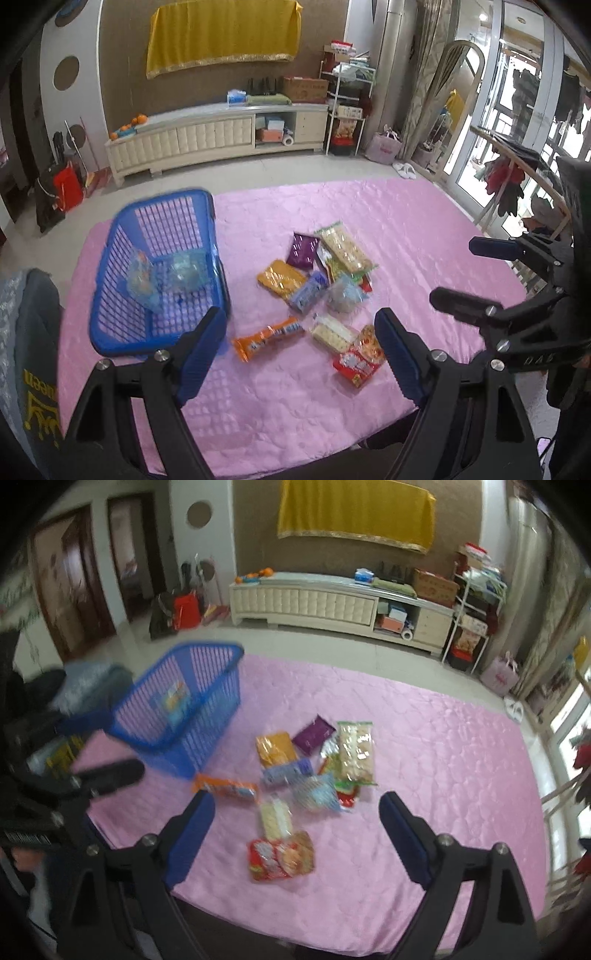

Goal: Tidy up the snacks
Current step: 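Withdraw the right tool from the basket back over the snack pile, then grasp the red noodle-snack pouch with the right tool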

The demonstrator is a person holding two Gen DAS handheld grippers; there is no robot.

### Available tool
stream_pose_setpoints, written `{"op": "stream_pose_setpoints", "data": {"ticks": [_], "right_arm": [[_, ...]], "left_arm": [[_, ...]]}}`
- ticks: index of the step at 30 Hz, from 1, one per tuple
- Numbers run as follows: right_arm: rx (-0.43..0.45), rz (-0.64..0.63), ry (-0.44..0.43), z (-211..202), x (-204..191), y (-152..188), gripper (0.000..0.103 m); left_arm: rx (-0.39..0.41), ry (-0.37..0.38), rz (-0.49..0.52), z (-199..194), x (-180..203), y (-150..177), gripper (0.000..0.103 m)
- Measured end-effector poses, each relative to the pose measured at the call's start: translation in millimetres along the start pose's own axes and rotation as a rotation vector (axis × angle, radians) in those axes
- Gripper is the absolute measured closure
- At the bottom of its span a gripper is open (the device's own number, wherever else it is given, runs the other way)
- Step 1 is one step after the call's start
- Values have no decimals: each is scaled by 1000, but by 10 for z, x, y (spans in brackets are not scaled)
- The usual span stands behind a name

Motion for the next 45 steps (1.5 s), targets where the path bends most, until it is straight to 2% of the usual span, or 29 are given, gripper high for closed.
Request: {"op": "stream_pose_setpoints", "data": {"ticks": [3, 6, 11, 16, 20, 27, 30, 42, 45], "right_arm": [[-44, -23, -30, 160, -11, 246, 10], [-104, -5, -85, 345, -13, 486, 10], [-183, -21, -125, 629, -30, 724, 10], [-265, -67, -160, 884, -110, 919, 10], [-310, -95, -197, 1044, -184, 980, 10], [-379, -219, -171, 1356, -332, 1037, 10], [-409, -231, -178, 1449, -388, 1060, 10], [-481, -313, -98, 1554, -566, 1243, 10], [-468, -316, -87, 1570, -600, 1230, 10]], "left_arm": [[-35, 26, -42, 148, -7, 204, 22], [-62, 62, -108, 287, -40, 406, 18], [-97, 5, -129, 444, -123, 646, 13], [-120, -23, -136, 522, -179, 832, 0], [-147, -47, -141, 621, -225, 948, 0], [-205, -57, -156, 829, -270, 1160, 0], [-228, -52, -161, 903, -296, 1218, 0], [-250, -44, -169, 1027, -398, 1302, 0], [-252, -44, -178, 1023, -428, 1333, 0]]}}
Point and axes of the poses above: each gripper's, at about its wrist camera, not at the fingertips, and z roughly the way its jaws point, x to its right, y to its underside, the point moved 9 cm from there along z, roughly the way its jaws point, and after that the axes turned 7 degrees about y, right-handed, at the moved point
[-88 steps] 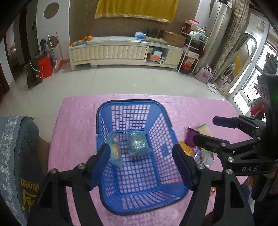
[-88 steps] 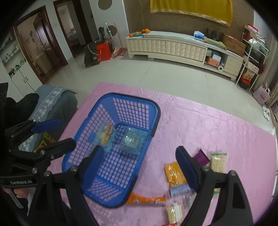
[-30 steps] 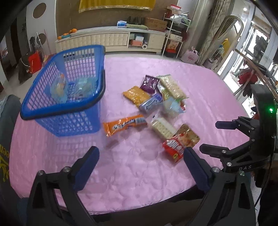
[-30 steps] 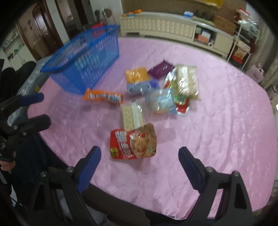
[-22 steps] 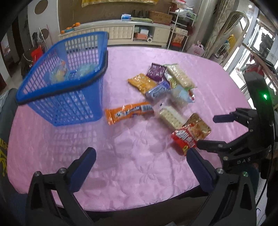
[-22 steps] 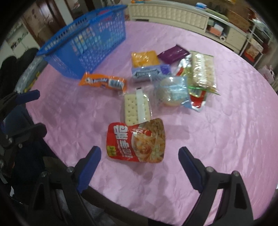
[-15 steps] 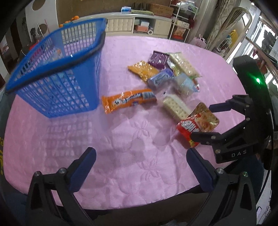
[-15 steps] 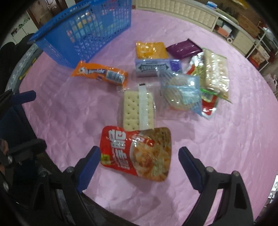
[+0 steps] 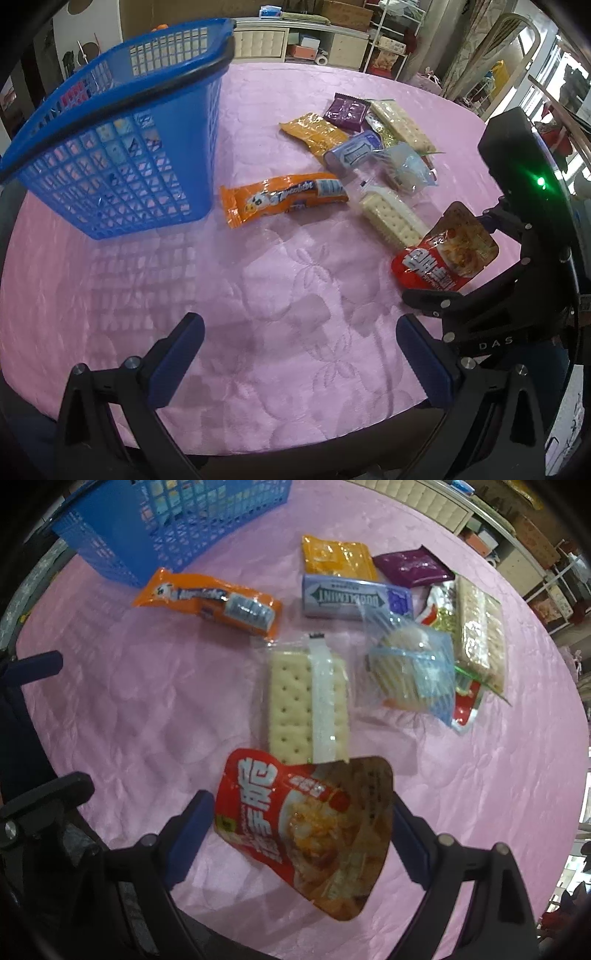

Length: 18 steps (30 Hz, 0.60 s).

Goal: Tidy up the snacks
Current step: 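Grasp the red noodle-snack pouch with the right tool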

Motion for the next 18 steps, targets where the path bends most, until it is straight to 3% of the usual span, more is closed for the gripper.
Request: {"op": "stream_pose_setpoints", "data": {"ticks": [1, 3, 6, 11, 18], "right_arm": [[5, 1, 2, -6, -4, -5, 11], [28, -11, -4, -29, -59, -33, 24], [35, -25, 19, -68, -81, -32, 31], [39, -19, 13, -124, -81, -12, 32], [46, 45, -4, -107, 154, 265, 33]], "left_arm": [[-2, -1, -4, -3, -19, 9, 0], [-3, -2, -9, -15, -42, 20, 0], [2, -1, -7, -57, -49, 27, 0], [8, 9, -7, -96, -4, 16, 0], [5, 29, 9, -142, 167, 19, 0]]}}
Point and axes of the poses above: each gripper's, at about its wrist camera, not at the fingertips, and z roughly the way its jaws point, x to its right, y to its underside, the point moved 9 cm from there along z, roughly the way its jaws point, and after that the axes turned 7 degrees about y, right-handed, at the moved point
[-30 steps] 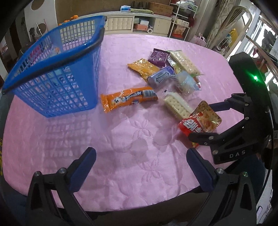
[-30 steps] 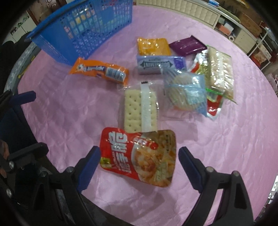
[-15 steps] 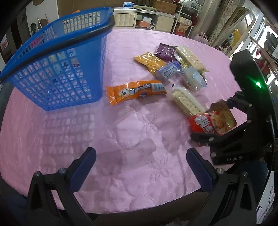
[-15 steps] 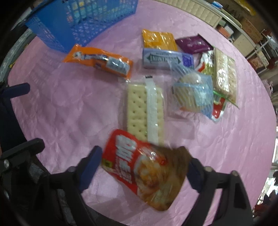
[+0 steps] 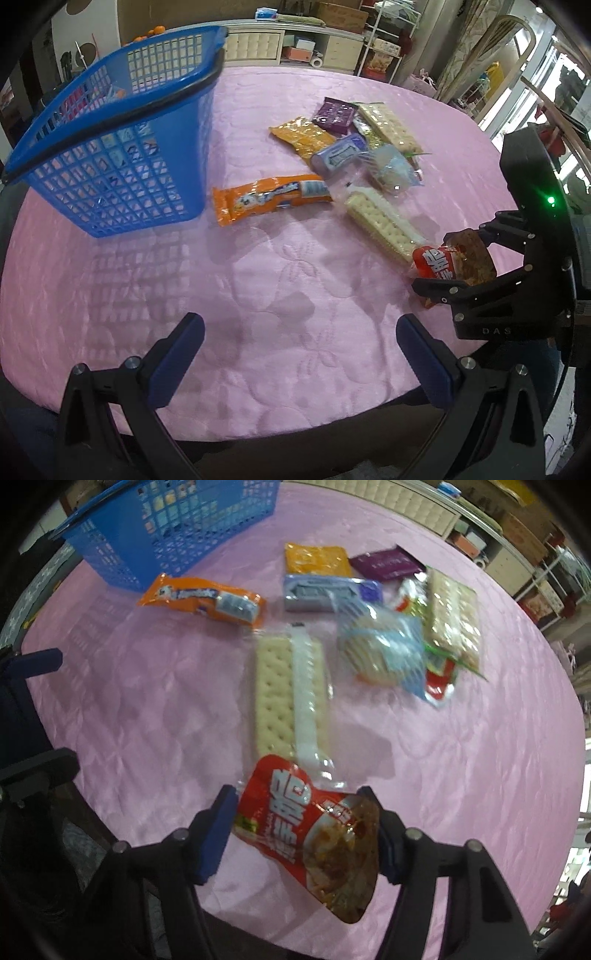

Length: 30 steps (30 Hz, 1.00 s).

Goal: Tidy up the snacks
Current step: 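Grasp the red noodle-snack pouch with the right tool, then grasp the white cracker pack with the left tool while the right tool holds the red pouch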

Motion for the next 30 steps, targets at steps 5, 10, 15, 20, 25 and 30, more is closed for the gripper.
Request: {"op": "stream_pose_setpoints", "data": {"ticks": [5, 10, 15, 20, 25, 30], "right_arm": [[25, 62, -29, -106, 189, 116, 33], [66, 95, -40, -278, 420, 164, 33], [104, 150, -64, -398, 676, 170, 33], [137, 195, -84, -459, 925, 69, 33], [157, 237, -86, -457, 1151, -22, 33], [164, 259, -100, -412, 1313, -89, 33]], "left_arm": [[-15, 36, -21, 18, 147, -50, 0], [-46, 85, -68, 98, 304, -149, 0], [-49, 105, -96, 178, 509, -341, 0], [-58, 68, -122, 321, 659, -559, 0], [-95, 9, -170, 537, 674, -696, 0], [-154, -58, -227, 835, 661, -757, 0]]}}
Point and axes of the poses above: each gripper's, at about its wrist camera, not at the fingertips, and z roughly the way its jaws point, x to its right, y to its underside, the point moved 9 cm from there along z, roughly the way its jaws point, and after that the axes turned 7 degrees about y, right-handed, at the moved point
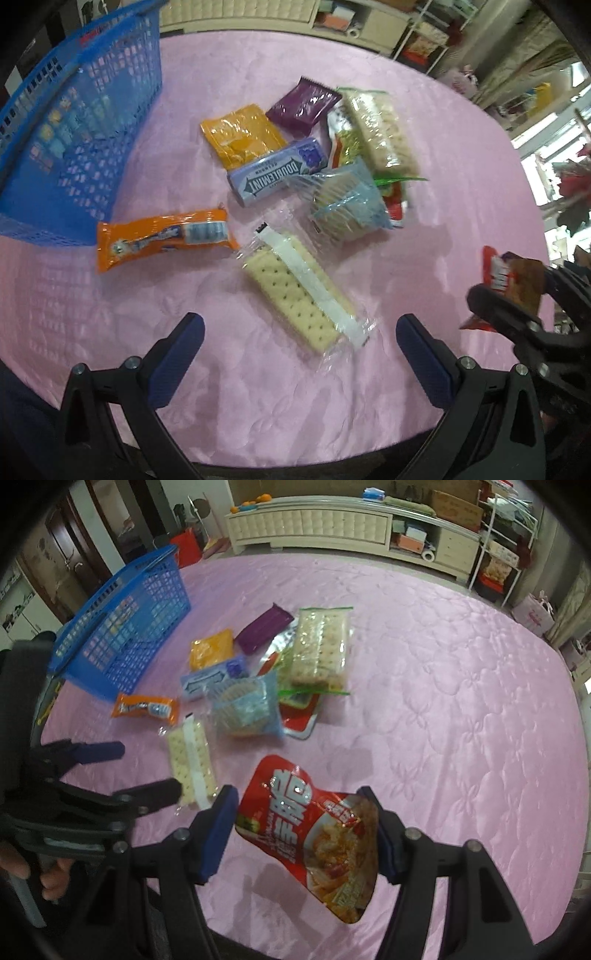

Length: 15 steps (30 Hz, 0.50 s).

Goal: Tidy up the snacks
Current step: 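Grasp the white cracker pack with the left tool while the right tool holds the red pouch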

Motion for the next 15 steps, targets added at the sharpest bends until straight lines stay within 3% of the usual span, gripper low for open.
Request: {"op": "stream_pose_setpoints", "data": {"ticks": [8, 15], "right_arm": [[-15, 31, -37, 210, 161, -19, 33], [-29, 47, -66, 304, 214, 24, 33]], "left_arm": [[-19, -102, -68, 293, -66, -52, 0], [-38, -106, -144, 454, -190, -57, 0]]}}
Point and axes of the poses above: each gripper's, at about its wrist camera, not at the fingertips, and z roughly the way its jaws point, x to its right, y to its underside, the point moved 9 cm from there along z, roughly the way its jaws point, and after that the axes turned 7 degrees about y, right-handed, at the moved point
